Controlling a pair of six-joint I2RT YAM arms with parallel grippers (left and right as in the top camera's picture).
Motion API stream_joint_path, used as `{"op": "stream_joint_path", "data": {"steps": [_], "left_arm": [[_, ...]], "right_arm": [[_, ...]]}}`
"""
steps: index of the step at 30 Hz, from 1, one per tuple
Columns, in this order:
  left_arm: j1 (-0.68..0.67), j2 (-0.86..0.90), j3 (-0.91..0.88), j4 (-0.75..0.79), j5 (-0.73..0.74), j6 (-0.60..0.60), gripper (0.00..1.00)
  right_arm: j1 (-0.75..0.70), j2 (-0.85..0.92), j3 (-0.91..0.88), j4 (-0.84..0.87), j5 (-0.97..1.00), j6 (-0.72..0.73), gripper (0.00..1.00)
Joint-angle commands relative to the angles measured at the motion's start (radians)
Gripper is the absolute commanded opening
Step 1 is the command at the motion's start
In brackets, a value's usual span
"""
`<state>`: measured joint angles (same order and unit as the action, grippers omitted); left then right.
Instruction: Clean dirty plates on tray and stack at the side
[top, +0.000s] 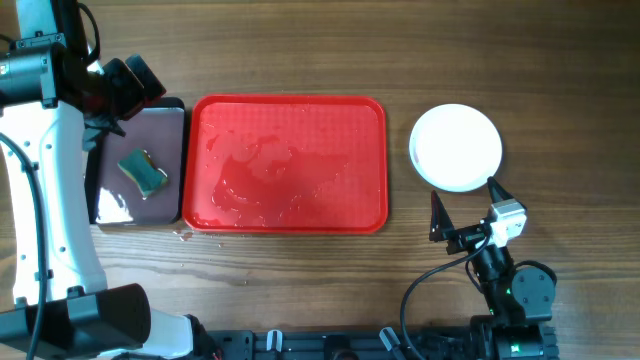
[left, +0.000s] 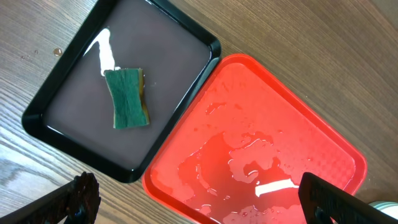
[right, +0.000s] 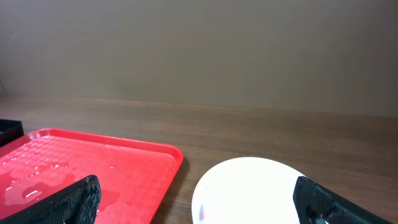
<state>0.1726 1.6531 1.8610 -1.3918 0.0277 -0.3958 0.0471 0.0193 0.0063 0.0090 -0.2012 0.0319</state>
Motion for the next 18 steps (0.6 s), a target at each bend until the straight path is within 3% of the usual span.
{"op": "stream_joint_path", "data": {"steps": [1, 9, 14, 18], "left_arm": [[0.001, 0.003, 0.007, 0.0, 0.005, -0.005, 1.0], [-0.035, -0.091, -0.003, 0.041, -0.124, 0.029, 1.0], [-0.108, -0.278, -0.154, 0.242, -0.123, 0.029, 1.0], [-0.151, -0.48, -0.405, 0.449, -0.122, 0.029, 1.0]], "right_arm": [[0.006, -0.016, -0.001, 0.006, 0.01, -0.005, 1.0], [0.006, -0.016, -0.001, 0.006, 0.01, -0.005, 1.0], [0.006, -0.016, -0.001, 0.006, 0.01, -0.005, 1.0], [0.006, -0.016, -0.001, 0.006, 0.01, -0.005, 1.0]]}}
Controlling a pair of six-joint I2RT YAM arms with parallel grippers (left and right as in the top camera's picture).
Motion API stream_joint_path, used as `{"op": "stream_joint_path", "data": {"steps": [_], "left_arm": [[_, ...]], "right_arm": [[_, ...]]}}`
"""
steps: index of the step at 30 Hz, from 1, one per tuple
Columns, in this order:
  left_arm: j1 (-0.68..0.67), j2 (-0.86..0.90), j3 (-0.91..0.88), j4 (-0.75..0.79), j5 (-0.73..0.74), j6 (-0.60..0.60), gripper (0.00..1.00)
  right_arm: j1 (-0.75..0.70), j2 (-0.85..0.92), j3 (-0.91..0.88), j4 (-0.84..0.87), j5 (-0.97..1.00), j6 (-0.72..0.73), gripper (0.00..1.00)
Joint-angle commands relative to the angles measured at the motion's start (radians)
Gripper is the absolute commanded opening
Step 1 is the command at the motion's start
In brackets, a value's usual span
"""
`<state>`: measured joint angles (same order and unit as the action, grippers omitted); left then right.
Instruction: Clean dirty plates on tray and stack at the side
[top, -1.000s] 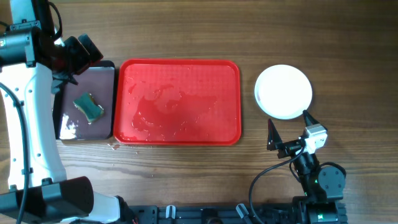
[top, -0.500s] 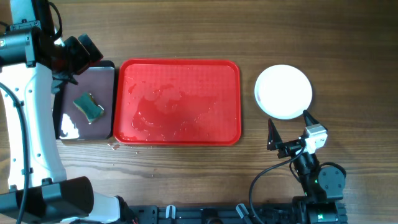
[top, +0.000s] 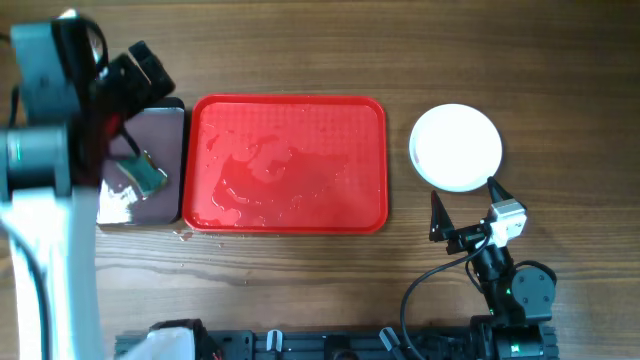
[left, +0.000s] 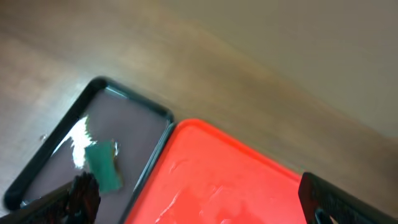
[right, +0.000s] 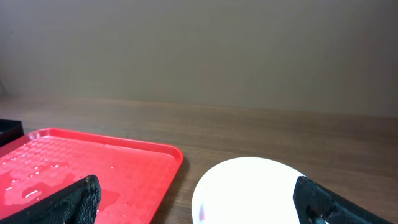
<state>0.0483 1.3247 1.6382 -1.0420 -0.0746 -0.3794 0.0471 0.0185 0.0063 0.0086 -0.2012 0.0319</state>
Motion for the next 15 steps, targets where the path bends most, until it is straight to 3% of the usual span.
{"op": "stream_joint_path", "data": {"steps": [1, 9, 15], "left_arm": [[-0.032, -0.201, -0.248, 0.146, -0.02, 0.012, 1.0], [-0.034, -0.625, -0.846, 0.618, 0.0, 0.012, 1.0], [-0.034, -0.869, -1.174, 0.856, 0.006, 0.012, 1.0]], "right_arm": [[0.006, -0.015, -0.001, 0.006, 0.01, -0.005, 1.0], [0.006, -0.015, -0.001, 0.006, 0.01, -0.005, 1.0], [0.006, -0.015, -0.001, 0.006, 0.01, -0.005, 1.0]]}}
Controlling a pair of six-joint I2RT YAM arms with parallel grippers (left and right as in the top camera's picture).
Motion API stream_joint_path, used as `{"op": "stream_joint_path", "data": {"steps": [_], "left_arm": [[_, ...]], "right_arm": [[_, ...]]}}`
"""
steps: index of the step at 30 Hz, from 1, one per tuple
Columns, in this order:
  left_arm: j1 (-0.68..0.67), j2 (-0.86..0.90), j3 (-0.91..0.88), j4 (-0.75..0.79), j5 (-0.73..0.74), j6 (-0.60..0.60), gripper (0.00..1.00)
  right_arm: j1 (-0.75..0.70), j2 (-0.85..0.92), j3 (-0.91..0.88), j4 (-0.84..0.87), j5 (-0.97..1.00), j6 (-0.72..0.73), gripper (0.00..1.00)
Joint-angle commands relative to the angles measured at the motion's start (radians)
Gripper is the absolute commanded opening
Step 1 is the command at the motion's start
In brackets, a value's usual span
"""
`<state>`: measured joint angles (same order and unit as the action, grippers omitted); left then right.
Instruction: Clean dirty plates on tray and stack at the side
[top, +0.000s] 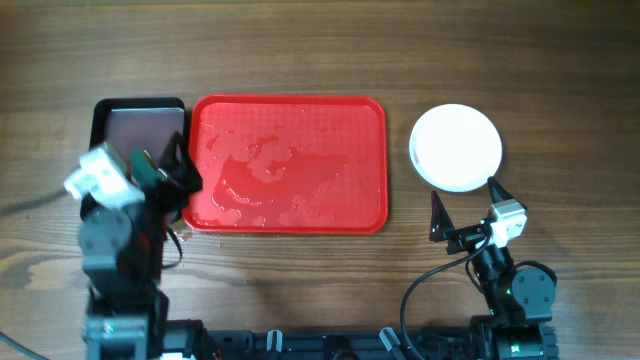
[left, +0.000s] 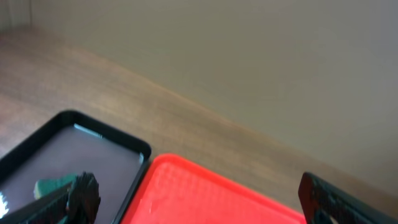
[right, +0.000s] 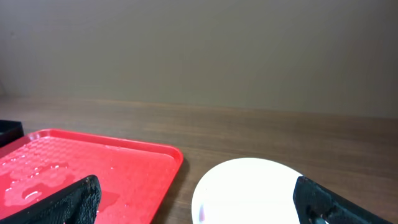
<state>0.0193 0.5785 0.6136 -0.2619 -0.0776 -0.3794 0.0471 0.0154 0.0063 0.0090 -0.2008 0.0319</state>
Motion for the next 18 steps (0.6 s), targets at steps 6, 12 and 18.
{"op": "stream_joint_path", "data": {"steps": [6, 12, 18], "left_arm": [[-0.005, -0.345, -0.396, 0.214, 0.009, 0.012, 1.0], [-0.005, -0.424, -0.489, 0.245, 0.009, 0.035, 1.0], [-0.005, -0.481, -0.541, 0.244, 0.009, 0.069, 1.0]], "right_arm": [[0.006, -0.012, -0.001, 0.006, 0.01, -0.005, 1.0], [0.006, -0.012, -0.001, 0.006, 0.009, -0.005, 1.0], [0.006, -0.012, -0.001, 0.006, 0.009, -0.005, 1.0]]}}
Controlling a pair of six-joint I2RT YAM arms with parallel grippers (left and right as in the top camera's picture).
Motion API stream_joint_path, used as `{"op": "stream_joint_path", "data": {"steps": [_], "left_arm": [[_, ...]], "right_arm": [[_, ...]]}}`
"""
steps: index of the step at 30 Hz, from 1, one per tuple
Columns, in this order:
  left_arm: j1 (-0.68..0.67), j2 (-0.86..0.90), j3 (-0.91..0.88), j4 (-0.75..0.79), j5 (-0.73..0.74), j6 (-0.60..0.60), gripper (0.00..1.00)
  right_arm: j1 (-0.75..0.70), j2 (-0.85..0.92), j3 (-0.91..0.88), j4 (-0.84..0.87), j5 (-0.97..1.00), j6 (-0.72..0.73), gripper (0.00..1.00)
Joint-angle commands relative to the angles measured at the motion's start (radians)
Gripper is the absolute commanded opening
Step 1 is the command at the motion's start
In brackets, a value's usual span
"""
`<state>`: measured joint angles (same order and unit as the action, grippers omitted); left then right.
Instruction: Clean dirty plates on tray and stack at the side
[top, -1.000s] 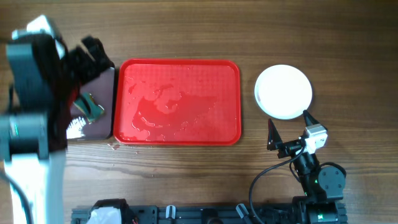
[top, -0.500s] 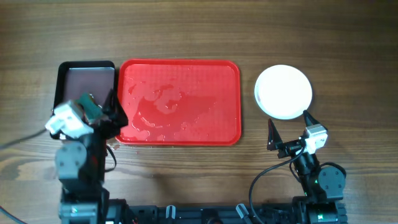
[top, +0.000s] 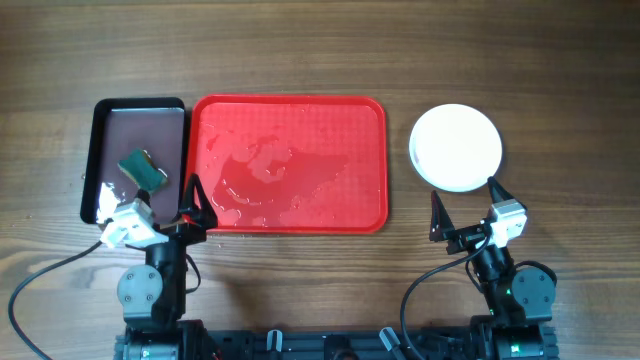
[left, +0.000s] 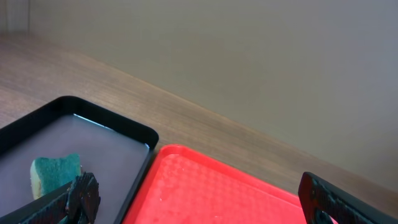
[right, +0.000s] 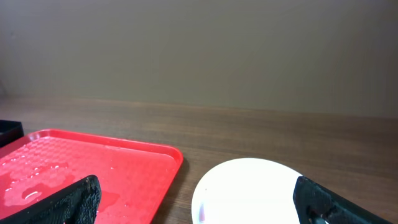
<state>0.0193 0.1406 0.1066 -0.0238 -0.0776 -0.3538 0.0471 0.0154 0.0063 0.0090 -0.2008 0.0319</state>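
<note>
The red tray (top: 287, 165) lies in the middle of the table, wet, with no plate on it. White plates (top: 456, 147) sit stacked to its right, also in the right wrist view (right: 249, 186). A green sponge (top: 143, 171) lies in the black tray (top: 135, 105) at the left. My left gripper (top: 148, 202) rests low at the front left, open and empty, facing the sponge (left: 53, 174) and red tray (left: 217, 186). My right gripper (top: 467, 205) rests at the front right, open and empty, just short of the plates.
Water pools on the red tray's left half (right: 37, 186). A few drops lie on the wood by the tray's front left corner (top: 183, 236). Both arm bases stand along the table's front edge.
My left arm has drawn back and settled lower at the front edge, behind the black tray. The sponge now shows fully in its wrist view. The right arm has not moved.
My left gripper was first high over the black tray, looking down on the sponge, open and empty. It then stood tilted up and farther back, then near the front left. Now it rests at the front edge. The right gripper stayed open by the plates throughout.
</note>
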Motion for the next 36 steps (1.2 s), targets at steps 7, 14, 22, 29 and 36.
{"op": "stream_joint_path", "data": {"steps": [7, 14, 22, 29, 36], "left_arm": [[-0.006, -0.123, -0.095, 0.005, 0.021, 0.063, 1.0], [-0.007, -0.138, -0.101, -0.047, 0.036, 0.062, 1.0], [-0.007, -0.138, -0.101, -0.046, 0.043, 0.062, 1.0], [-0.007, -0.138, -0.101, -0.046, 0.043, 0.062, 1.0], [-0.007, -0.138, -0.101, -0.046, 0.043, 0.062, 1.0]], "right_arm": [[0.006, -0.012, -0.001, 0.006, 0.009, -0.005, 1.0], [0.006, -0.012, -0.001, 0.006, 0.009, -0.005, 1.0], [0.006, -0.012, -0.001, 0.006, 0.009, -0.004, 1.0], [0.006, -0.012, -0.001, 0.006, 0.009, -0.005, 1.0], [0.006, -0.012, -0.001, 0.006, 0.01, -0.005, 1.0]]}}
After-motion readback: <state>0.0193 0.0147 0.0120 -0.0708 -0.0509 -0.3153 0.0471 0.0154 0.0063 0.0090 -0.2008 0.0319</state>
